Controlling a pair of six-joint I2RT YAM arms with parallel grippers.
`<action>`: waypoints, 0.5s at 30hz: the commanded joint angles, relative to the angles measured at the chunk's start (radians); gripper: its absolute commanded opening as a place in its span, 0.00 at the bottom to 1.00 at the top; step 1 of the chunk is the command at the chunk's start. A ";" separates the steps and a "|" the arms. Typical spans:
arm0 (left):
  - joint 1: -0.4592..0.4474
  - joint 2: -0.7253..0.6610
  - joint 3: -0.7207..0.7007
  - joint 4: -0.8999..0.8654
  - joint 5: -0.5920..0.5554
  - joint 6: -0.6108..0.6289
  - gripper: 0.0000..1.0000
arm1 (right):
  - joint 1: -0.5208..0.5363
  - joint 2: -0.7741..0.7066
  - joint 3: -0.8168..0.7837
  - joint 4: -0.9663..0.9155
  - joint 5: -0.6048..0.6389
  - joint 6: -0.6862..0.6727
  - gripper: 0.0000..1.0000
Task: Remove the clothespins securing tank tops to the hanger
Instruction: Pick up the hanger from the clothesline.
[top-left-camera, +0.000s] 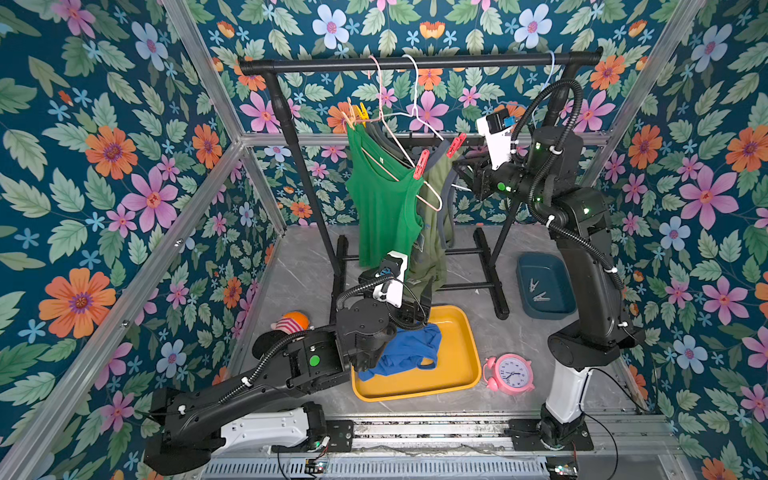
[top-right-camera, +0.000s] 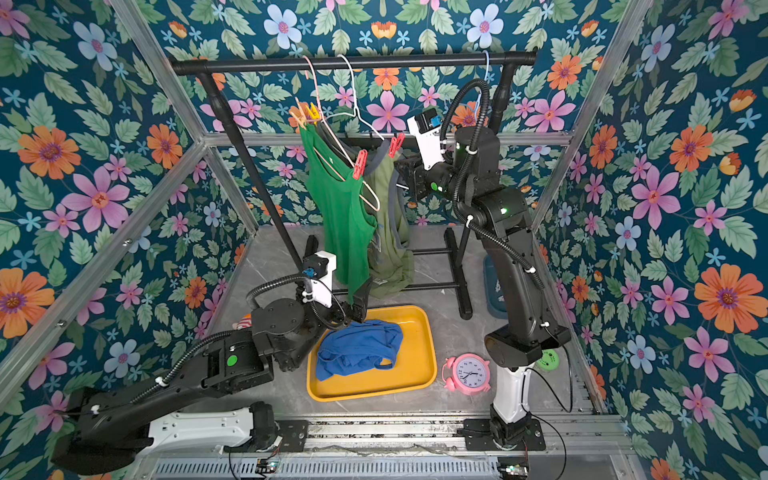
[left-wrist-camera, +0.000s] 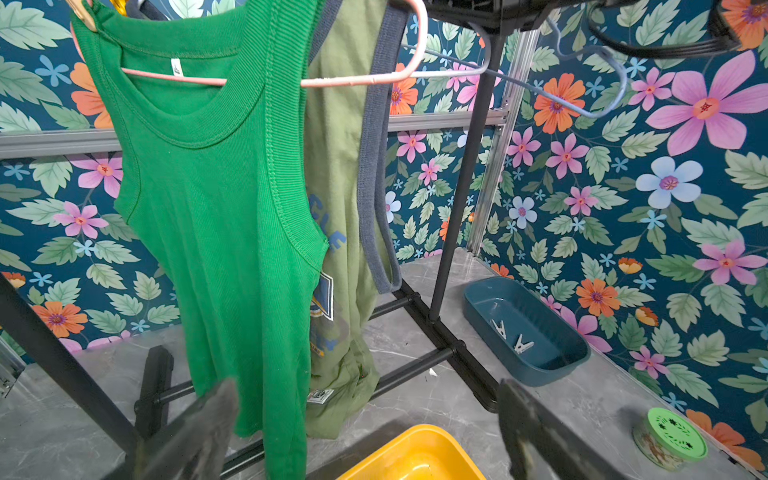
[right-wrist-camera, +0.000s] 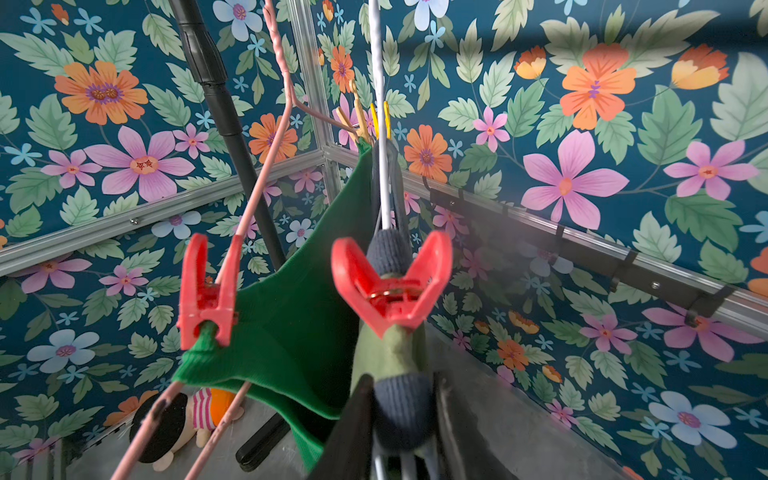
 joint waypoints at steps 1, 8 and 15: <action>0.000 -0.001 0.004 0.016 0.006 -0.013 0.99 | 0.000 0.000 0.003 0.048 -0.017 0.007 0.20; 0.001 -0.012 0.009 0.013 0.008 -0.013 0.99 | 0.001 0.000 0.004 0.074 -0.039 0.022 0.00; 0.000 -0.024 0.000 0.013 0.007 -0.023 0.99 | 0.000 -0.002 0.003 0.117 -0.055 0.019 0.00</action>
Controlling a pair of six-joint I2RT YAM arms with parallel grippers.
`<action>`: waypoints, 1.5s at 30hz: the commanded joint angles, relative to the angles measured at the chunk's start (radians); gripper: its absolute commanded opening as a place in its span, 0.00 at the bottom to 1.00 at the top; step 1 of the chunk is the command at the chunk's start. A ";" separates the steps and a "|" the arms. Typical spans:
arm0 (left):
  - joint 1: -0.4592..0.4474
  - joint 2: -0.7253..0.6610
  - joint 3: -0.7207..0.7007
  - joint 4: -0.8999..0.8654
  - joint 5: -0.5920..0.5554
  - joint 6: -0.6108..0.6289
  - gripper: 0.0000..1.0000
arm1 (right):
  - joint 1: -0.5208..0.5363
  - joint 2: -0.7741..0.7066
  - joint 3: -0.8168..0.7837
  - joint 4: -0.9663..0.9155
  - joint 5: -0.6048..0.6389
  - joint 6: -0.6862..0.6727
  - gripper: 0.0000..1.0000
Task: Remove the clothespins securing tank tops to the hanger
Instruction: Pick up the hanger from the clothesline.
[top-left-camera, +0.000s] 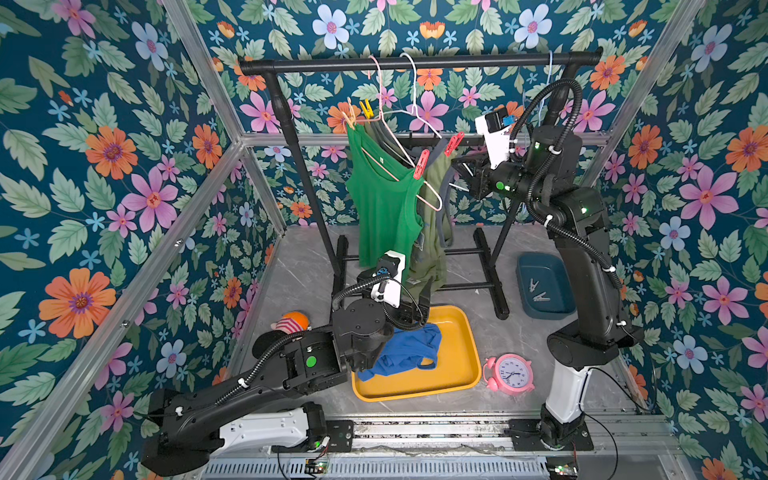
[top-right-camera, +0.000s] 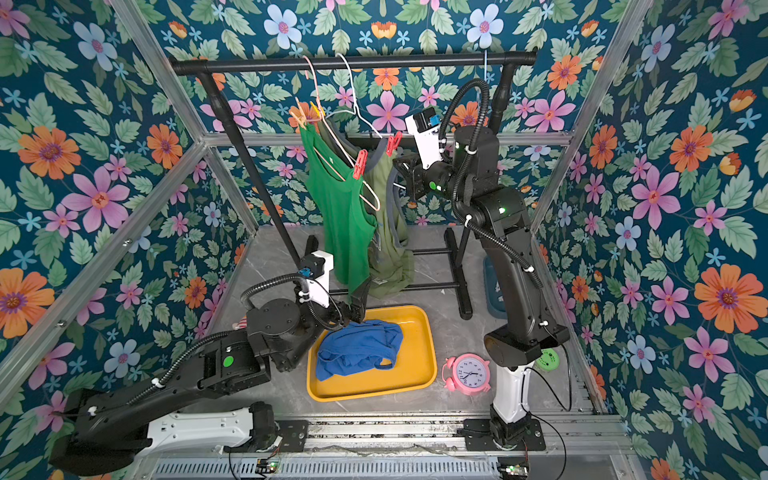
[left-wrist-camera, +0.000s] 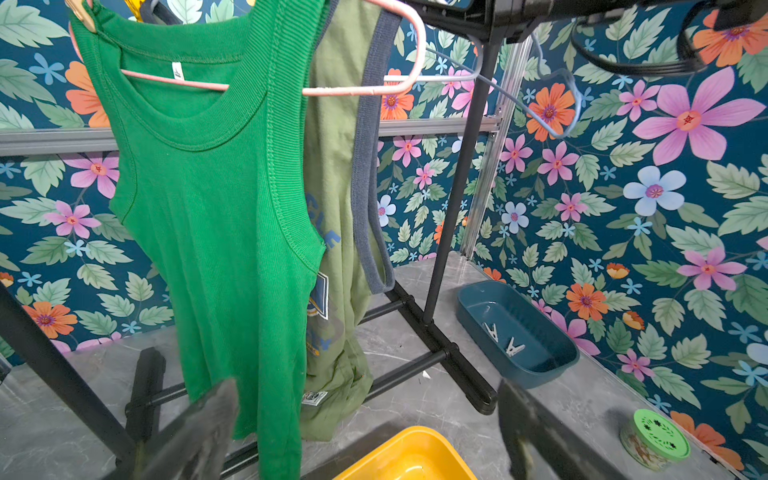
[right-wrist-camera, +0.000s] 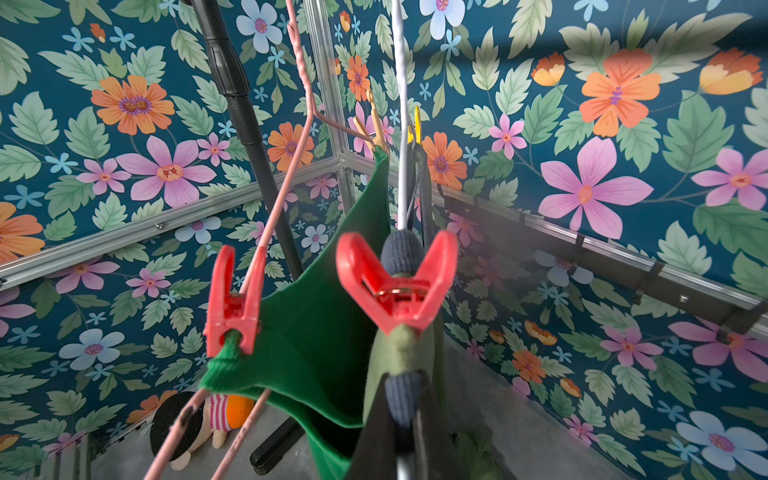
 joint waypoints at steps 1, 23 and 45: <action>0.000 -0.009 0.000 0.014 -0.005 -0.017 0.99 | -0.001 -0.006 0.005 0.090 -0.018 0.004 0.00; -0.001 -0.032 -0.007 0.021 -0.002 -0.007 0.99 | 0.000 -0.094 0.006 0.188 0.079 -0.044 0.00; 0.000 -0.043 0.038 0.021 0.024 0.039 0.99 | -0.001 -0.414 -0.113 0.037 0.166 -0.092 0.00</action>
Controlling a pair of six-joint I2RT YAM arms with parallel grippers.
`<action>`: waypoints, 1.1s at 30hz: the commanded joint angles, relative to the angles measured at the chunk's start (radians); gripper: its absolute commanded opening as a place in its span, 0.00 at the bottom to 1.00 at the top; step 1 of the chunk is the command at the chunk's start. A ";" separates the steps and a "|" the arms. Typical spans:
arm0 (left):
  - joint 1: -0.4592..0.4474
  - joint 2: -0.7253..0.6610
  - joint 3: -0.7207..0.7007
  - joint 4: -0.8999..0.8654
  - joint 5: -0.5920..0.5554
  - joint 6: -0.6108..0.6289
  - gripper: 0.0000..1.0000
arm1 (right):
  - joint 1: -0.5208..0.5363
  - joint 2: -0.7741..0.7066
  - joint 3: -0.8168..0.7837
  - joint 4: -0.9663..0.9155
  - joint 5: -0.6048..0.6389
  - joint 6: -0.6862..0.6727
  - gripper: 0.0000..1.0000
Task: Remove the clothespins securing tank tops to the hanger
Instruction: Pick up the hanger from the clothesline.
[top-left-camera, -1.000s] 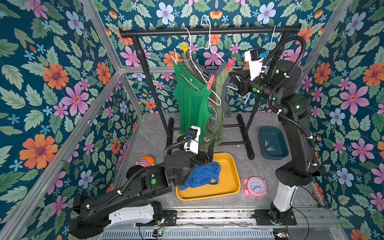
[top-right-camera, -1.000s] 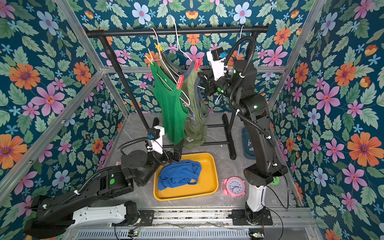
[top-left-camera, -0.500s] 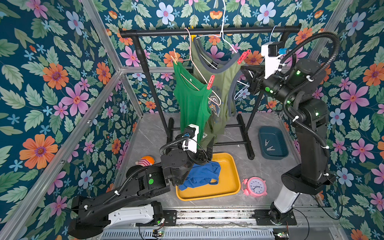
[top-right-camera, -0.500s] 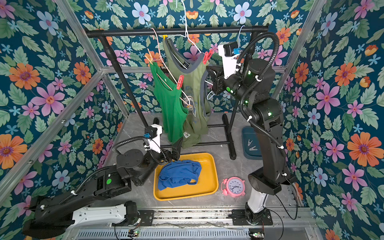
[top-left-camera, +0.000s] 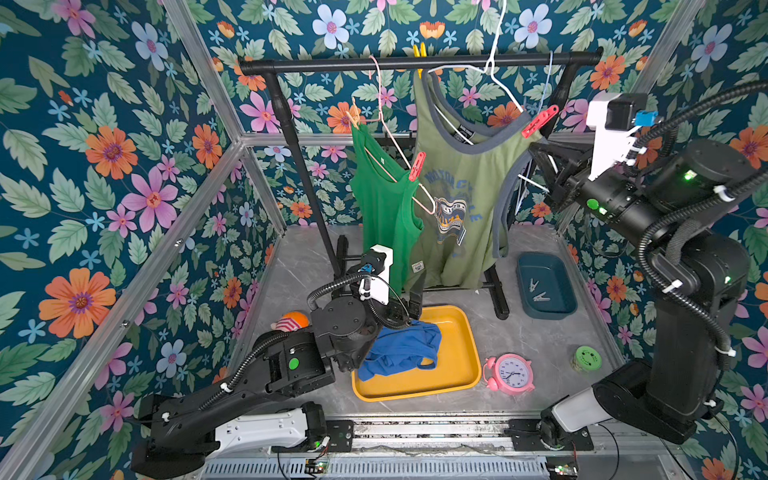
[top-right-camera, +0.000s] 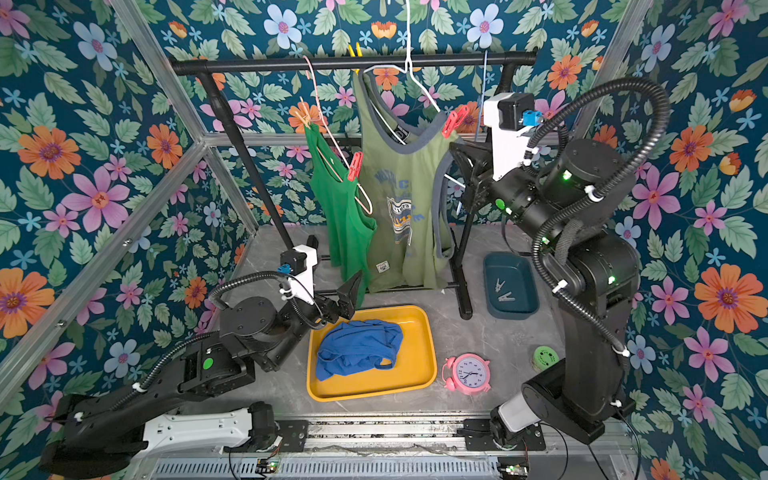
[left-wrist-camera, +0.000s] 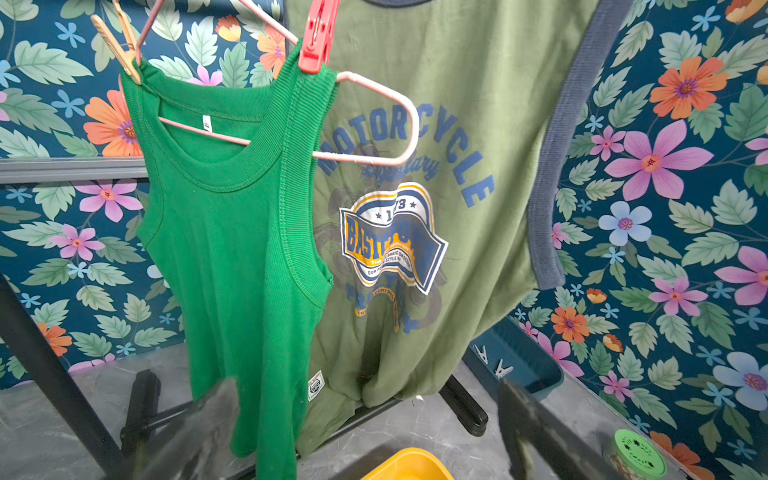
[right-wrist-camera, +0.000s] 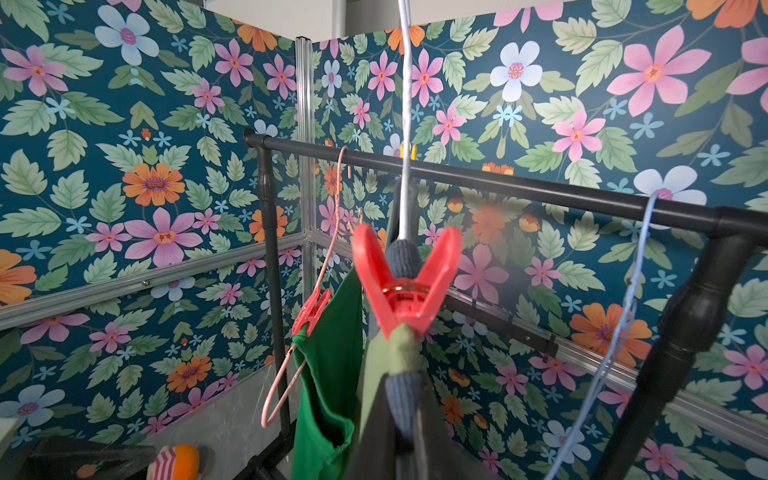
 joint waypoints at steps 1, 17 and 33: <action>0.000 -0.001 -0.004 0.018 0.006 0.004 0.99 | 0.001 -0.027 0.004 0.059 0.000 -0.006 0.00; 0.000 0.029 0.014 0.037 0.019 0.034 0.99 | 0.001 -0.294 -0.152 0.080 -0.043 0.034 0.00; 0.000 -0.001 -0.010 0.005 -0.034 -0.038 0.99 | 0.000 -0.434 -0.182 0.181 -0.161 0.072 0.00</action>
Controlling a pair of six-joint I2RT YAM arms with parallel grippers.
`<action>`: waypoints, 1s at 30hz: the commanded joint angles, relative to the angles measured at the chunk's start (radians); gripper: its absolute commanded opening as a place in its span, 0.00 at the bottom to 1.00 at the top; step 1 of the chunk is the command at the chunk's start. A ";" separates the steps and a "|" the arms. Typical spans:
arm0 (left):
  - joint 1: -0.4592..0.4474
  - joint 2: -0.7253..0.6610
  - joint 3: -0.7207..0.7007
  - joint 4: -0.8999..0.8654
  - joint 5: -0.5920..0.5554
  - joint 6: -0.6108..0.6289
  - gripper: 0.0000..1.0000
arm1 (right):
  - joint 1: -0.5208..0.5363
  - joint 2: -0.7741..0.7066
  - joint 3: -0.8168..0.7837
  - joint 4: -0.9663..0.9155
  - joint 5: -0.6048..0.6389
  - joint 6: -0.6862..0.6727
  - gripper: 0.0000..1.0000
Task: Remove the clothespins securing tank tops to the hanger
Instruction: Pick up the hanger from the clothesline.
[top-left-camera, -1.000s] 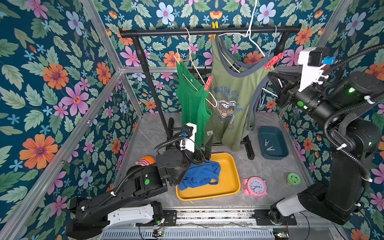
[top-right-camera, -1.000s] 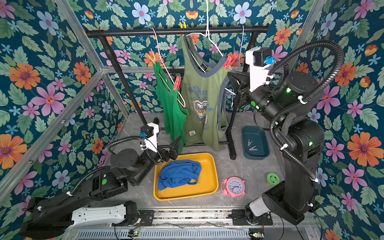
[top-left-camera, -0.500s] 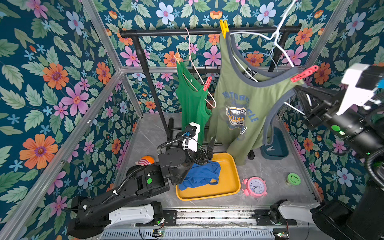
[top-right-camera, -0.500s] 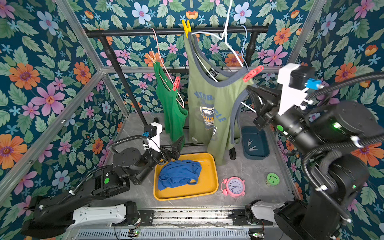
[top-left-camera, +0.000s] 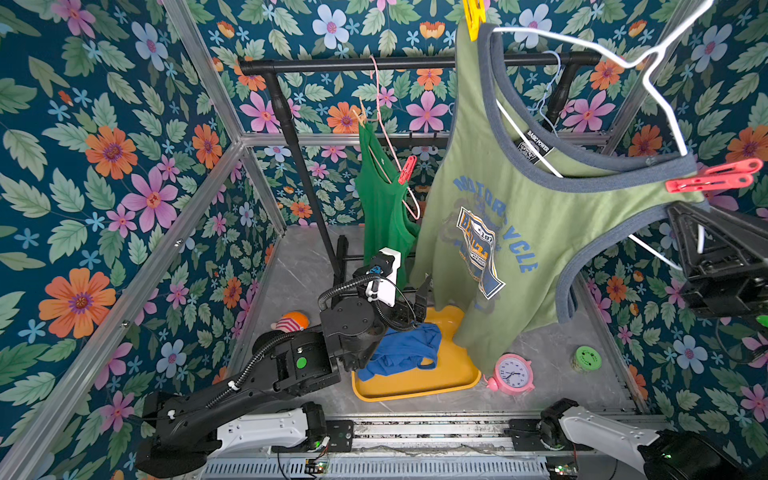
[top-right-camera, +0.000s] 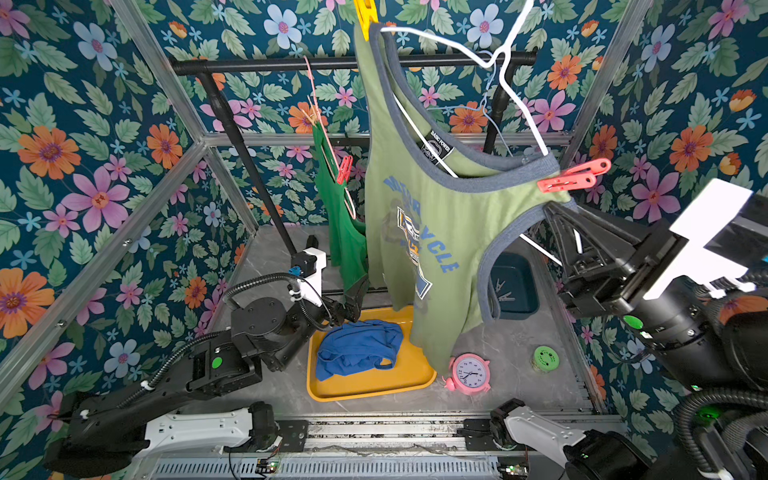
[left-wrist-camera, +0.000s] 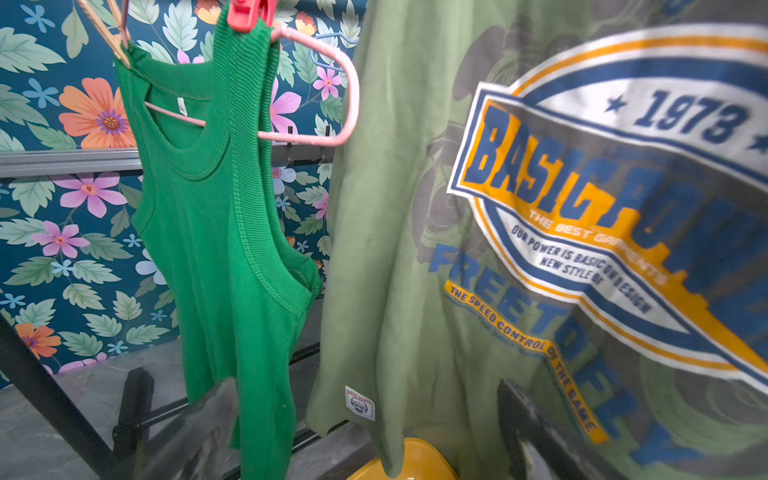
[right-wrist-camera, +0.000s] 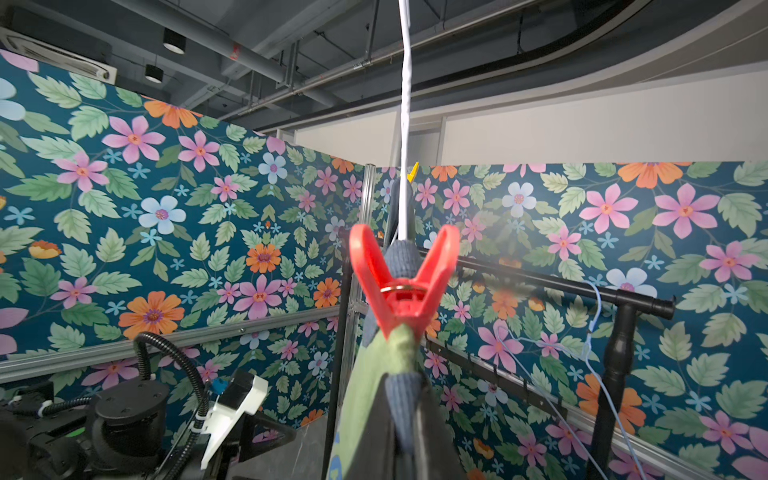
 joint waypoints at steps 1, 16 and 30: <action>0.000 -0.023 0.002 0.000 -0.058 -0.041 0.99 | -0.001 -0.004 0.026 0.112 -0.047 0.023 0.00; 0.001 -0.169 0.223 -0.282 0.058 -0.059 0.98 | 0.000 -0.002 -0.034 0.049 -0.099 0.054 0.00; -0.001 -0.314 0.203 -0.337 0.058 -0.097 0.99 | 0.000 0.083 0.025 0.112 -0.218 0.070 0.00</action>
